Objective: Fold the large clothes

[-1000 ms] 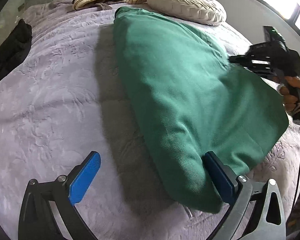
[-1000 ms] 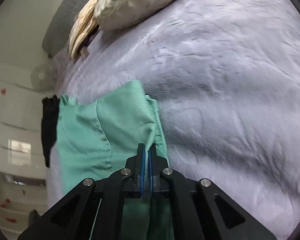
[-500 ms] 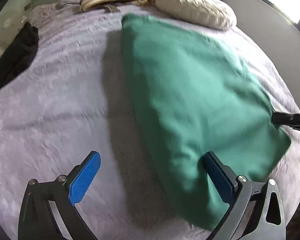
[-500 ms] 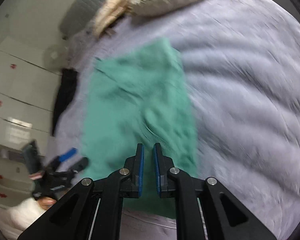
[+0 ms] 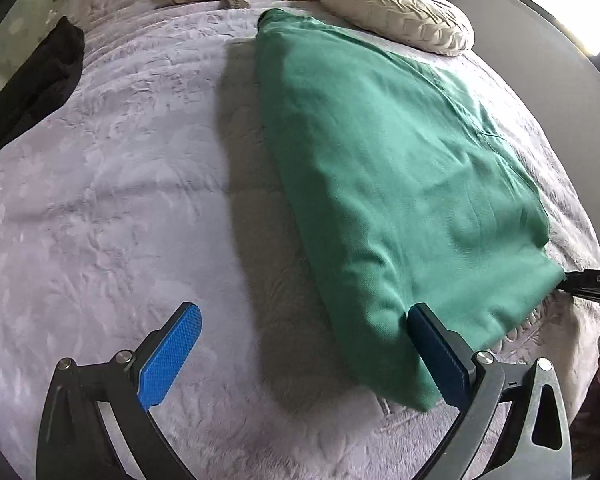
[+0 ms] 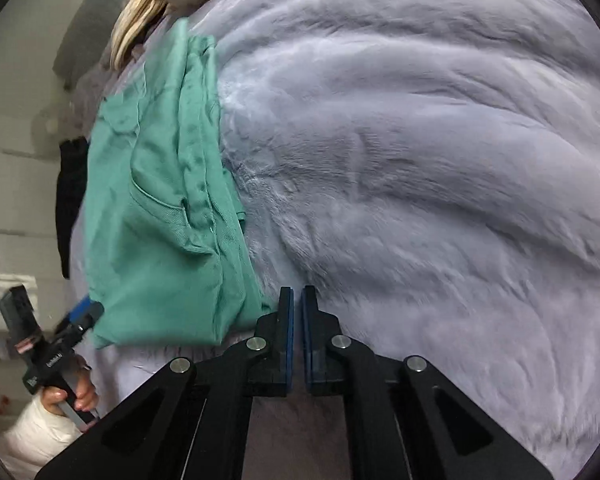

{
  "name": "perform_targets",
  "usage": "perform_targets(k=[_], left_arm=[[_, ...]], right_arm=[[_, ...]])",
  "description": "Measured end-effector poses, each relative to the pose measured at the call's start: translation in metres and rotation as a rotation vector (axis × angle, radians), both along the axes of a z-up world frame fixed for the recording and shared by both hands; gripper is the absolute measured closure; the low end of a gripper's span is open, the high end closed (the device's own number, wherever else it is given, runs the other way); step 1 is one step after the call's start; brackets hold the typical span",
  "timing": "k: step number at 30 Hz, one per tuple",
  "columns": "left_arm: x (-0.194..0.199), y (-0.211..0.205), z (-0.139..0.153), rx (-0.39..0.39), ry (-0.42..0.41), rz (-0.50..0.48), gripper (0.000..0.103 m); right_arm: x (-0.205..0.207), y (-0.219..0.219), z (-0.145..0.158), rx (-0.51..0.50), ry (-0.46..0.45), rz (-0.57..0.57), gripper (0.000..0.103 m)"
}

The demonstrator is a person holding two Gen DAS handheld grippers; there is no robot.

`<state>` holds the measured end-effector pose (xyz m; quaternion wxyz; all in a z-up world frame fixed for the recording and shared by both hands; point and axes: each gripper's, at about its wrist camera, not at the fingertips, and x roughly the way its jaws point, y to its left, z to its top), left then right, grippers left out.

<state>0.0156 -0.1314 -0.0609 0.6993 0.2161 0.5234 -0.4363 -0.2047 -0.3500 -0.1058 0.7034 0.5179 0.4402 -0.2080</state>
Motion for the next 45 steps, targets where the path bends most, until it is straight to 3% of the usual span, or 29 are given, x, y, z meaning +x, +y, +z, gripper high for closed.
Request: perform_targets(k=[6,9,20,21,23,24,25,32,36,45], left_arm=[[0.005,0.006,0.022,0.008,-0.017,0.031,0.000],[0.018,0.001,0.030,-0.018,0.019,0.093,0.000],[0.040,-0.034,0.011,0.059,0.042,0.188,0.000],[0.040,-0.035,0.010,0.064,0.039,0.190,0.000],[0.040,-0.038,0.008,0.075,0.038,0.198,0.000],[0.040,-0.038,0.007,0.076,0.045,0.198,0.000],[0.040,-0.039,0.007,0.077,0.052,0.197,0.000],[0.039,-0.045,0.007,0.100,0.035,0.185,0.000],[0.039,-0.050,0.007,0.107,0.038,0.183,0.000],[0.039,-0.055,0.006,0.121,0.017,0.175,0.000]], right_arm=[[0.001,-0.011,0.029,-0.024,-0.056,-0.038,0.097],[0.020,-0.016,0.040,-0.041,-0.089,-0.015,0.097],[0.050,-0.031,0.037,-0.013,-0.118,0.037,0.097],[0.051,-0.033,0.037,-0.013,-0.116,0.037,0.092],[0.050,-0.036,0.037,-0.019,-0.109,0.033,0.060],[0.050,-0.038,0.038,-0.026,-0.114,0.032,0.038],[0.050,-0.040,0.039,-0.031,-0.118,0.033,0.035],[0.057,-0.052,0.036,-0.011,-0.126,0.036,0.034],[0.061,-0.056,0.032,0.001,-0.135,0.047,0.027],[0.066,-0.061,0.026,0.014,-0.144,0.064,0.027]])
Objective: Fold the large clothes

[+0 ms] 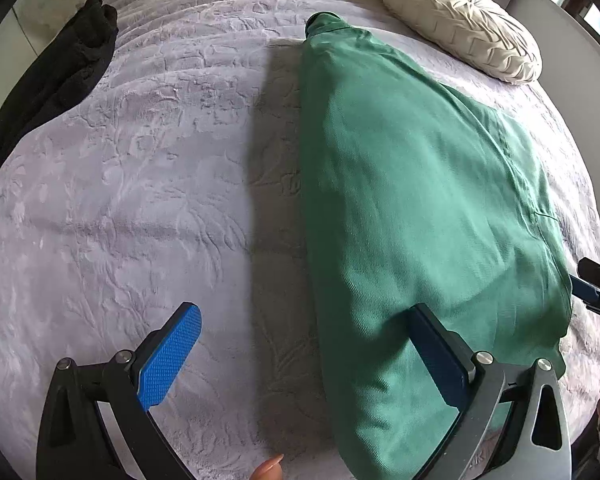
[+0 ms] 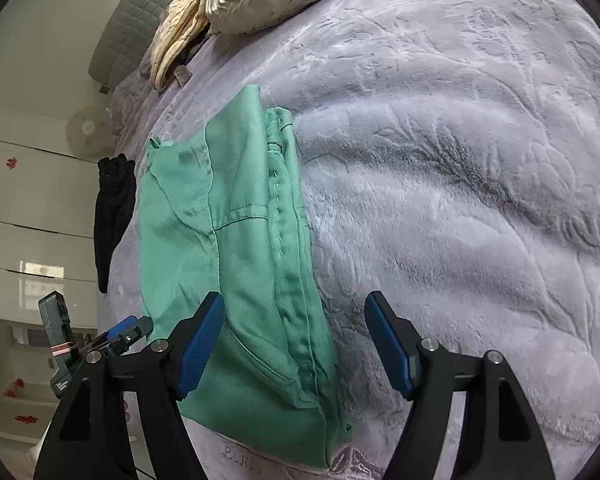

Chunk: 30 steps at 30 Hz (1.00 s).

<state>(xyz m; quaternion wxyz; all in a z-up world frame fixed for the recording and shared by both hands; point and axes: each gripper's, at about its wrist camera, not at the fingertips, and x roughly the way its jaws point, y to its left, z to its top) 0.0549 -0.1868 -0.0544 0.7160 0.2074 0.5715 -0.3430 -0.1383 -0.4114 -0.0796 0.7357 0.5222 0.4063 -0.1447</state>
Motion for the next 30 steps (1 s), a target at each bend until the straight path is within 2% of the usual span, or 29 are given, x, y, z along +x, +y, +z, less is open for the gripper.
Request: perform_targets(k=[9,12,15,17,23,28,30], left_arm=[[0.000,-0.005,0.002,-0.007,0.004,0.002,0.000],[0.001,-0.007,0.004,-0.037,0.022,-0.003,0.000],[0.007,-0.010,0.007,-0.101,0.074,-0.008,0.000],[0.012,-0.013,0.003,-0.127,0.137,-0.022,0.000],[0.014,-0.026,-0.020,-0.126,0.217,-0.065,0.000],[0.009,-0.036,-0.039,-0.167,0.304,-0.090,0.000],[0.006,-0.041,-0.044,-0.178,0.324,-0.090,0.000]], right_arm=[[0.005,-0.009,-0.006,0.016,-0.011,0.008,0.027],[0.008,-0.014,-0.006,0.024,-0.024,0.017,0.027],[0.014,-0.019,-0.006,0.037,-0.056,0.033,0.027],[0.019,-0.023,-0.007,0.047,-0.076,0.044,0.027],[0.040,-0.041,-0.023,0.126,-0.128,0.070,0.027],[0.067,-0.047,-0.043,0.222,-0.185,0.131,0.027],[0.081,-0.050,-0.048,0.212,-0.173,0.145,0.026]])
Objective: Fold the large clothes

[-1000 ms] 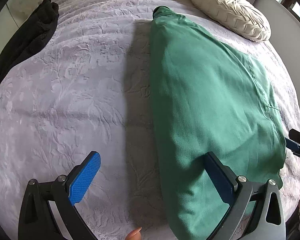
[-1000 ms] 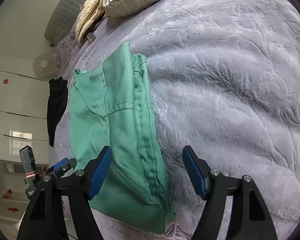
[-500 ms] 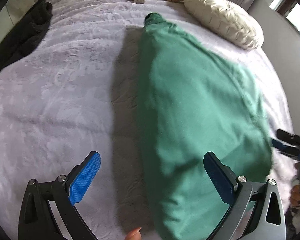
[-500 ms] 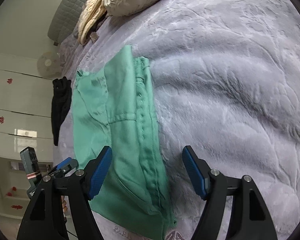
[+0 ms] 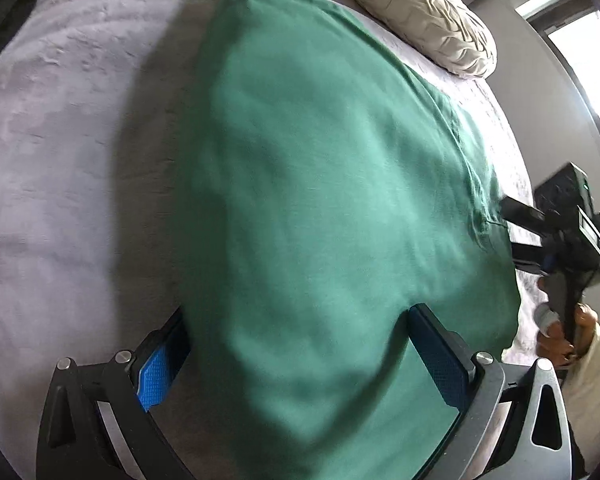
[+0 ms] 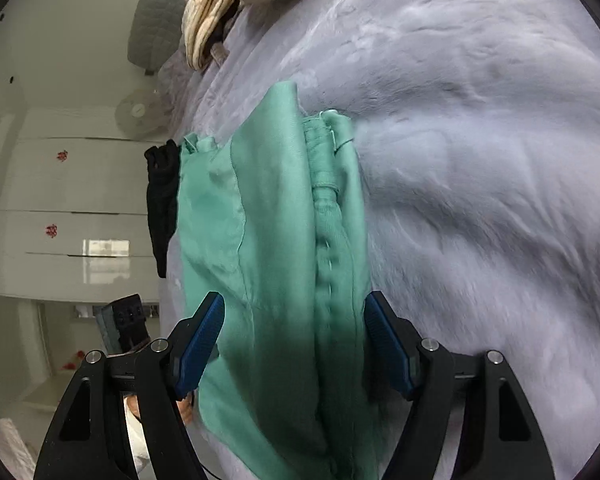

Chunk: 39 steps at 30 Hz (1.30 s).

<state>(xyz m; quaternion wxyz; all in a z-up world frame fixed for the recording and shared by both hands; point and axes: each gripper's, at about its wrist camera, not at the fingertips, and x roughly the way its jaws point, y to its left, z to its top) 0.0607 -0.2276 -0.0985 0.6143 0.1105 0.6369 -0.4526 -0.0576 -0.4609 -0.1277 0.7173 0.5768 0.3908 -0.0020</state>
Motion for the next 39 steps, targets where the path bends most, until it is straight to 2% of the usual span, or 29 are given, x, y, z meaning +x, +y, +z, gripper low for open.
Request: perform_targets(k=[6,7,8,9,10,11,13,14,16,20,24,29,34,37,39], left_arm=[[-0.006,-0.007,-0.011,0.008,0.018,-0.011,0.000],[-0.007,-0.007,-0.010,0.003,0.024,-0.013,0.001],[-0.007,-0.006,-0.008,0.000,0.018,-0.015,0.009],[-0.008,-0.004,-0.006,-0.004,0.008,-0.017,0.013],[-0.008,-0.002,-0.002,-0.020,-0.002,-0.019,0.025],[-0.007,0.001,0.002,-0.037,-0.006,-0.018,0.036],[-0.003,0.010,0.013,-0.084,0.002,-0.013,0.050],[-0.001,0.013,0.017,-0.100,0.009,-0.012,0.055],[0.001,0.020,0.029,-0.133,0.017,-0.016,0.057],[0.001,0.037,0.054,-0.181,0.027,-0.030,0.058],[-0.001,0.070,0.081,-0.208,0.014,-0.054,0.058],[0.005,0.136,0.099,-0.181,0.038,-0.095,0.058],[0.008,0.214,0.096,-0.089,0.022,-0.095,0.058],[0.004,0.243,0.069,0.006,-0.011,-0.062,0.050],[0.003,0.255,0.040,0.082,-0.007,-0.019,0.043]], right_arm=[[0.026,-0.009,-0.014,0.044,-0.040,-0.008,0.026],[0.027,-0.010,-0.015,0.053,-0.042,-0.020,0.026],[0.028,-0.010,-0.016,0.057,-0.035,-0.031,0.028],[0.030,-0.009,-0.017,0.054,-0.022,-0.037,0.045],[0.032,-0.007,-0.017,0.058,-0.015,-0.039,0.065],[0.032,-0.007,-0.018,0.062,-0.019,-0.049,0.067],[0.028,-0.004,-0.012,0.070,-0.056,-0.076,0.081],[0.025,-0.002,-0.006,0.091,-0.098,-0.089,0.083],[0.022,0.004,0.005,0.108,-0.144,-0.098,0.083],[0.022,0.023,0.039,0.108,-0.202,-0.108,0.083],[0.023,0.050,0.068,0.099,-0.220,-0.100,0.083],[0.020,0.119,0.088,0.129,-0.206,-0.083,0.083],[0.019,0.195,0.071,0.219,-0.189,-0.084,0.083],[0.025,0.235,0.042,0.265,-0.155,-0.092,0.083],[0.038,0.252,0.024,0.238,-0.100,-0.077,0.084]])
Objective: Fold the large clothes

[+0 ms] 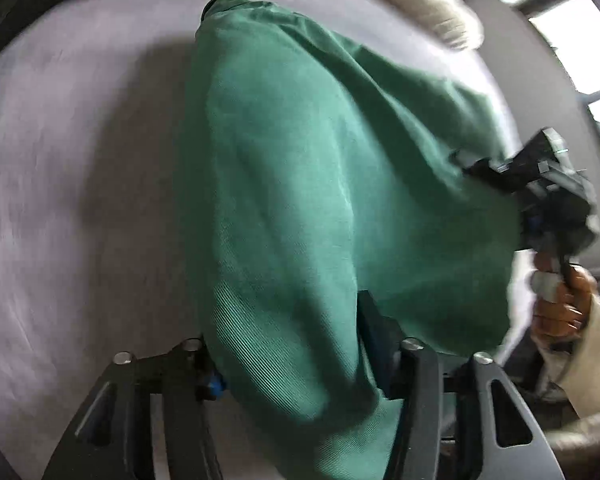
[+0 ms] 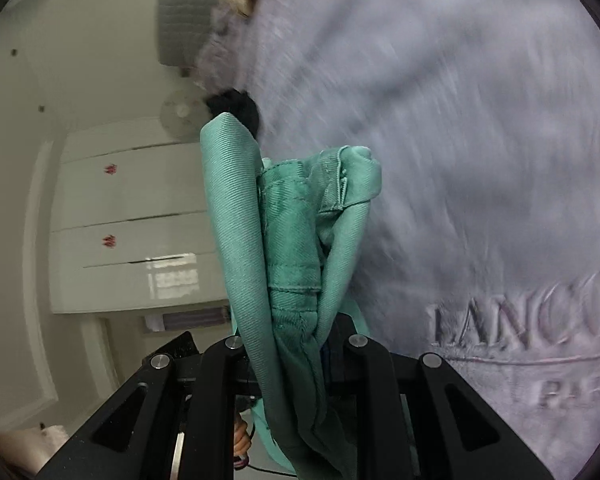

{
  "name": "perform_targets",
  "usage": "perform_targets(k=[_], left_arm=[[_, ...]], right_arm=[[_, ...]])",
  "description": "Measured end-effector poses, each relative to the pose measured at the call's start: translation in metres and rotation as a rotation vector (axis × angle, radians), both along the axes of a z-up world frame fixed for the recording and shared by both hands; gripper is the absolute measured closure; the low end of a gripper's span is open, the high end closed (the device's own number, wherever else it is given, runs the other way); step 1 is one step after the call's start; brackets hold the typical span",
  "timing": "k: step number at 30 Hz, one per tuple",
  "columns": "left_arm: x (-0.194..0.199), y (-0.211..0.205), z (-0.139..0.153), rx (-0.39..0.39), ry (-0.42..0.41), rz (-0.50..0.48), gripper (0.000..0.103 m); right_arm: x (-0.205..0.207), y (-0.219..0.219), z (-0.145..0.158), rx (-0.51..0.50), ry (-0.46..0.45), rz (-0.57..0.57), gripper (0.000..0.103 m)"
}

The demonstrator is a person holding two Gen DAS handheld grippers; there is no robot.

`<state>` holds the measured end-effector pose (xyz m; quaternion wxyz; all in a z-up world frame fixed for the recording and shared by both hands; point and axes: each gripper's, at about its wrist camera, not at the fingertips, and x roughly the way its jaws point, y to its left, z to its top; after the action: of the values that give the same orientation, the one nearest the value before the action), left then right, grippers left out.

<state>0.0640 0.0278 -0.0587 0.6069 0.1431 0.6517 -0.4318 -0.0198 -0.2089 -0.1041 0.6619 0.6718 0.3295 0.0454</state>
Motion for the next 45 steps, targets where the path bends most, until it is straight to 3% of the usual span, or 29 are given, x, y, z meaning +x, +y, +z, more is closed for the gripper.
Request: perform_targets(k=[2,5,7,11,12,15,17,19,20,23,27,29,31,34,38,42,45], left_arm=[[0.003,0.009,-0.011,0.003,-0.018,0.043,0.037],[0.007,0.023,0.009,-0.028,-0.040,0.032,0.037],[0.013,0.031,0.030,-0.071,-0.081,0.010,0.037],[0.031,0.034,0.061,-0.137,-0.189,0.055,0.037],[0.036,0.031,0.059,-0.138,-0.201,0.068,0.037],[0.049,0.020,0.036,-0.089,-0.224,0.097,0.037],[0.046,0.001,0.012,-0.016,-0.245,0.083,0.037],[0.042,0.001,-0.006,0.004,-0.245,0.076,0.035],[0.043,0.000,-0.007,0.007,-0.256,0.077,0.027],[0.044,0.003,0.001,0.028,-0.288,0.065,0.023],[0.038,0.025,0.026,0.024,-0.292,0.053,0.023],[0.030,0.036,0.039,-0.003,-0.267,0.023,0.023],[0.018,0.042,0.049,-0.023,-0.238,-0.009,0.023],[-0.007,0.044,0.052,-0.037,-0.183,-0.071,0.023],[-0.044,0.052,0.018,0.088,-0.262,-0.180,0.022],[-0.049,0.064,0.017,0.069,-0.277,-0.125,0.022],[-0.045,0.065,0.015,0.071,-0.249,-0.090,0.022]], right_arm=[[0.008,0.002,-0.005,-0.035,0.046,0.000,0.082],[0.014,-0.003,0.013,-0.164,0.166,0.037,0.071],[0.011,-0.005,0.031,-0.294,0.243,0.066,0.053],[0.000,-0.014,0.058,-0.410,0.252,0.019,0.052],[0.002,-0.014,0.059,-0.415,0.242,0.016,0.053],[0.021,-0.017,0.044,-0.487,0.303,0.069,0.091],[0.031,-0.017,0.028,-0.530,0.364,0.104,0.091],[0.033,-0.027,0.003,-0.506,0.396,0.116,0.091],[0.031,-0.031,-0.005,-0.478,0.387,0.110,0.090],[0.015,-0.039,-0.006,-0.413,0.358,0.069,0.087],[-0.018,-0.037,0.019,-0.384,0.377,0.031,0.070],[-0.036,-0.017,0.039,-0.382,0.350,0.056,0.069],[-0.048,-0.002,0.053,-0.398,0.346,0.082,0.053],[-0.068,0.020,0.073,-0.428,0.352,0.116,0.052],[-0.084,0.042,0.079,-0.421,0.380,0.129,0.053],[-0.100,0.060,0.062,-0.395,0.470,0.130,0.086],[-0.108,0.069,0.042,-0.421,0.538,0.149,0.091]])
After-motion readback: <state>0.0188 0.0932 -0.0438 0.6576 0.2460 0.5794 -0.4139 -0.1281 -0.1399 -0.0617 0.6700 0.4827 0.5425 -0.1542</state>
